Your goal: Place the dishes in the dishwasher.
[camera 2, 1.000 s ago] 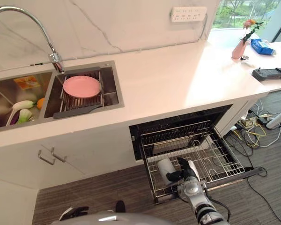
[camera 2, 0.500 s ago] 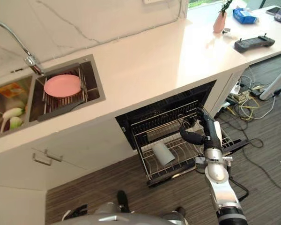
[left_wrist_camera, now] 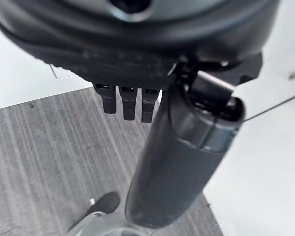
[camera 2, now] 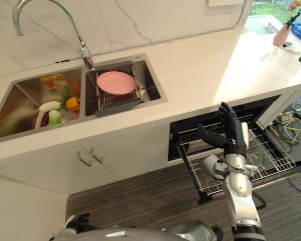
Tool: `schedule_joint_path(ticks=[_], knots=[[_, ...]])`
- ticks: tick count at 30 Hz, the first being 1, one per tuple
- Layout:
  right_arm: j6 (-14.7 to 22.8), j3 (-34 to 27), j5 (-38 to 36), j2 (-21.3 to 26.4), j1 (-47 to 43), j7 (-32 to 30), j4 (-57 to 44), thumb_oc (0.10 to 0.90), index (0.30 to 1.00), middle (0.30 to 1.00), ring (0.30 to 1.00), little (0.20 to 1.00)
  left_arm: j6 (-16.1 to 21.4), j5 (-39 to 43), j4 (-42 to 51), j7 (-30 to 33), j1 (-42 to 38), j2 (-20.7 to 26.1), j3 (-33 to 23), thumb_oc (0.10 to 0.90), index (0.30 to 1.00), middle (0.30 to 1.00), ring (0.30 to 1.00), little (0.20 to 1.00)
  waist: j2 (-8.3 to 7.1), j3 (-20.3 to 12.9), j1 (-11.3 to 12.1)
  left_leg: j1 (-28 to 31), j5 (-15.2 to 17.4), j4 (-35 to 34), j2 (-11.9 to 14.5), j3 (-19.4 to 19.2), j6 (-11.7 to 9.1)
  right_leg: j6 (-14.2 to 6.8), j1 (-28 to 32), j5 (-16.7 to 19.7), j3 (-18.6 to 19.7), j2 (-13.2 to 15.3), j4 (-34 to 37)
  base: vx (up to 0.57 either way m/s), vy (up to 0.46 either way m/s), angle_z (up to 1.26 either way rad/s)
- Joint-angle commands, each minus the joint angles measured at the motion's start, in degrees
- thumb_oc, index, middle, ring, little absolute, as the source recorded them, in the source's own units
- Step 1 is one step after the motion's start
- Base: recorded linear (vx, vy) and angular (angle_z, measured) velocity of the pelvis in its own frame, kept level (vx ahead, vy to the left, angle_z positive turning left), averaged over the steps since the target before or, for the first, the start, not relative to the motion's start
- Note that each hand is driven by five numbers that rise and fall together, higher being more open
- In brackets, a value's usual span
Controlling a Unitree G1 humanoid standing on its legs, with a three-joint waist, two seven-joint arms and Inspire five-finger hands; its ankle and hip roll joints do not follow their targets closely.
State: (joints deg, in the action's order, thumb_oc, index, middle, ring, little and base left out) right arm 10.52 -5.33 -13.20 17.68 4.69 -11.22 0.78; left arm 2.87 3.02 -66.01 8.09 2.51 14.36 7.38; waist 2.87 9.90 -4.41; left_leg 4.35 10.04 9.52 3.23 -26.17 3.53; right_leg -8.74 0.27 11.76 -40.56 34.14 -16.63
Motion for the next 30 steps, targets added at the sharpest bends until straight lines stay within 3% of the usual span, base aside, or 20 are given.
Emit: schedule_joint_path(ticks=[1, 5, 8, 9, 10, 11, 13, 15, 17, 18, 20, 23, 25, 26, 27, 28, 30], knots=[[5.82, -2.72, -3.6, 2.33, -7.51, -0.7, -4.25, 0.8, 0.9, 0.9, 0.9, 0.9, 1.62, 1.59, 1.71, 0.07, -1.87, -0.4, -4.29, 0.8, 0.9, 0.9, 0.9, 0.9, -0.4, -0.22, -1.3, 6.75, -1.47, -5.73, 3.89, -0.37, -7.15, -5.0, -2.14, -0.83, 1.97, -5.77, 5.35, 0.05, 0.332, -0.01], [5.9, -0.58, -8.35, 3.67, -5.53, 3.88, -5.33, 0.8, 0.9, 0.9, 0.9, 0.9, 0.11, 0.98, -3.73, -1.42, -1.19, -0.3, -5.25, 0.8, 0.9, 0.9, 0.9, 0.9, -1.51, -0.41, -2.59, 10.57, -2.55, -11.68, 0.26, 0.26, -5.94, -3.88, -7.71, -4.74, 1.15, -14.92, 2.33, 0.11, 0.228, -0.18], [7.93, -1.38, -10.14, 3.59, -3.36, 6.21, -9.78, 0.8, 0.9, 0.9, 0.9, 0.9, -0.39, 1.02, -7.19, -2.02, -2.76, -1.22, -6.46, 0.8, 0.9, 0.9, 0.9, 0.9, -3.12, -0.64, -5.02, 12.37, -2.08, -13.22, -1.6, 1.8, -5.51, -3.75, -11.57, -4.75, 3.99, -20.6, 5.92, 0.18, 0.041, 0.14], [8.87, -2.08, -10.03, 4.1, -2.78, 7.0, -12.95, 0.8, 0.9, 0.9, 0.9, 0.9, -0.17, -1.53, -7.27, -3.67, -3.32, -2.26, -4.18, 0.8, 0.9, 0.9, 0.9, 0.9, -3.32, -1.55, -7.05, 12.55, -1.56, -13.46, -1.93, 2.24, -5.46, -2.31, -11.88, -6.1, 7.56, -22.95, 8.22, 0.16, -0.01, 0.33], [8.82, -2.13, -10.0, 4.14, -2.66, 6.99, -13.06, 0.8, 0.9, 0.9, 0.9, 0.9, -0.15, -1.6, -7.28, -3.7, -3.28, -2.33, -4.15, 0.8, 0.9, 0.9, 0.9, 0.9, -3.24, -1.7, -6.98, 12.43, -1.53, -13.42, -1.94, 2.21, -5.45, -2.3, -12.03, -6.13, 7.63, -22.94, 8.17, 0.23, -0.074, 0.64], [8.82, -2.11, -11.5, 5.03, -2.7, 8.56, -15.28, 0.8, 0.9, 0.9, 0.9, 0.9, 0.26, -3.46, -6.36, -5.32, -3.13, -2.98, -1.7, 0.8, 0.9, 0.9, 0.9, 0.9, -2.74, -2.81, -7.23, 12.73, -0.87, -13.26, -2.3, 2.9, -5.38, -0.43, -9.76, -7.82, 9.25, -24.39, 10.31, 0.13, -0.062, 0.63], [9.16, -1.87, -11.96, 5.58, -3.06, 9.09, -16.1, 0.8, 0.9, 0.9, 0.9, 0.9, 0.35, -3.68, -5.64, -5.89, -2.75, -3.58, -0.43, 0.8, 0.9, 0.9, 0.9, 0.9, -1.84, -3.17, -7.15, 12.52, -0.35, -11.51, -2.14, 3.14, -5.7, 0.26, -9.25, -8.52, 8.5, -24.45, 10.06, 0.16, -0.079, 0.39], [9.26, -0.64, -12.62, 6.29, -3.84, 9.31, -17.32, 0.8, 0.9, 0.9, 0.9, 0.9, 0.11, -3.09, -5.04, -6.01, -2.59, -4.12, 0.62, 0.8, 0.9, 0.9, 0.9, 0.9, -1.03, -3.53, -7.01, 10.94, -0.29, -5.05, -1.39, 3.16, -6.89, 1.75, -6.78, -10.46, 6.73, -24.68, 10.77, 0.17, -0.134, 0.15], [9.32, 0.85, -13.01, 7.53, -4.97, 9.01, -18.68, 0.8, 0.9, 0.9, 0.9, 0.9, 0.13, -0.62, -3.68, -5.51, -3.27, -4.58, 0.95, 0.8, 0.9, 0.9, 0.9, 0.9, -1.0, -2.81, -6.38, 5.57, -3.22, 6.79, 1.2, 3.82, -10.95, 3.45, -3.6, -12.38, 6.53, -24.96, 11.59, 0.16, -0.185, 0.38], [8.66, 1.86, -11.86, 8.13, -5.52, 8.81, -19.01, 0.8, 0.9, 0.9, 0.9, 0.9, 0.19, 1.57, -3.28, -5.1, -4.6, -4.67, 0.71, 0.8, 0.9, 0.9, 0.9, 0.9, -1.74, -2.14, -5.55, 2.23, -6.01, 13.75, 3.21, 2.51, -13.91, 4.47, -0.86, -13.27, 5.47, -24.4, 12.25, 0.12, -0.146, 0.38], [8.24, 2.36, -11.04, 8.28, -6.08, 8.52, -18.18, 0.8, 0.9, 0.9, 0.9, 0.9, 0.23, 1.79, -3.1, -4.94, -5.31, -4.68, 0.89, 0.8, 0.9, 0.9, 0.9, 0.9, -2.28, -1.93, -4.9, 0.54, -6.89, 15.99, 4.43, 2.04, -14.59, 5.05, 0.52, -13.61, 5.08, -24.34, 13.1, 0.11, -0.068, 0.34], [7.31, 2.42, -10.33, 8.76, -5.3, 9.32, -17.47, 0.8, 0.9, 0.9, 0.9, 0.9, 0.29, 0.43, -1.49, -4.81, -4.98, -4.85, 1.91, 0.8, 0.9, 0.9, 0.9, 0.9, -2.1, -2.94, -4.08, 2.09, -6.2, 8.92, 8.48, -0.12, -13.48, 4.35, 3.33, -13.04, 4.06, -24.13, 16.72, 0.17, 0.111, 0.27], [7.34, 2.86, -9.76, 9.64, -6.06, 9.52, -15.68, 0.8, 0.9, 0.9, 0.9, 0.9, 0.58, -0.63, 0.14, -4.76, -3.72, -4.58, 2.75, 0.8, 0.9, 0.9, 0.9, 0.9, -2.16, -4.23, -3.01, 1.44, -10.24, 1.23, 13.17, 0.54, -13.41, 3.21, 3.96, -13.15, 4.67, -22.72, 18.17, 0.19, 0.241, 0.12], [7.43, 2.94, -9.78, 9.67, -6.11, 9.53, -15.52, 0.8, 0.9, 0.9, 0.9, 0.9, 0.54, -0.63, 0.25, -4.76, -3.59, -4.58, 2.74, 0.8, 0.9, 0.9, 0.9, 0.9, -2.18, -4.39, -3.0, 1.64, -10.73, 0.57, 13.05, 0.45, -13.51, 3.25, 3.87, -13.14, 4.71, -22.76, 18.22, 0.11, 0.161, -0.01], [7.4, 3.16, -9.92, 9.87, -6.6, 9.55, -15.09, 0.8, 0.9, 0.9, 0.9, 0.9, 0.56, -0.83, 0.56, -4.79, -3.17, -4.3, 2.8, 0.8, 0.9, 0.9, 0.9, 0.9, -2.06, -4.59, -2.73, 1.43, -13.13, -1.9, 15.21, 0.79, -13.83, 2.77, 4.13, -13.35, 5.07, -22.41, 18.48, 0.18, 0.258, -0.11], [7.71, 2.93, -10.17, 10.42, -7.22, 9.38, -14.46, 0.8, 0.9, 0.9, 0.9, 0.9, 0.57, -2.06, 1.04, -4.45, -2.44, -3.93, 3.26, 0.8, 0.9, 0.9, 0.9, 0.9, -1.54, -4.77, -2.49, 1.28, -17.83, -5.51, 17.42, 0.97, -14.71, 1.97, 5.03, -13.36, 5.72, -22.24, 19.18, 0.17, 0.265, -0.12], [7.66, 3.08, -10.04, 10.94, -7.85, 9.45, -13.91, 0.8, 0.9, 0.9, 0.9, 0.9, 0.63, -3.13, 1.07, -4.31, -2.34, -3.93, 3.62, 0.8, 0.9, 0.9, 0.9, 0.9, -0.96, -4.77, -2.69, 2.3, -18.08, -7.49, 17.74, -0.78, -15.01, 1.4, 4.89, -12.92, 5.76, -21.78, 18.99, 0.14, 0.336, -0.07]])
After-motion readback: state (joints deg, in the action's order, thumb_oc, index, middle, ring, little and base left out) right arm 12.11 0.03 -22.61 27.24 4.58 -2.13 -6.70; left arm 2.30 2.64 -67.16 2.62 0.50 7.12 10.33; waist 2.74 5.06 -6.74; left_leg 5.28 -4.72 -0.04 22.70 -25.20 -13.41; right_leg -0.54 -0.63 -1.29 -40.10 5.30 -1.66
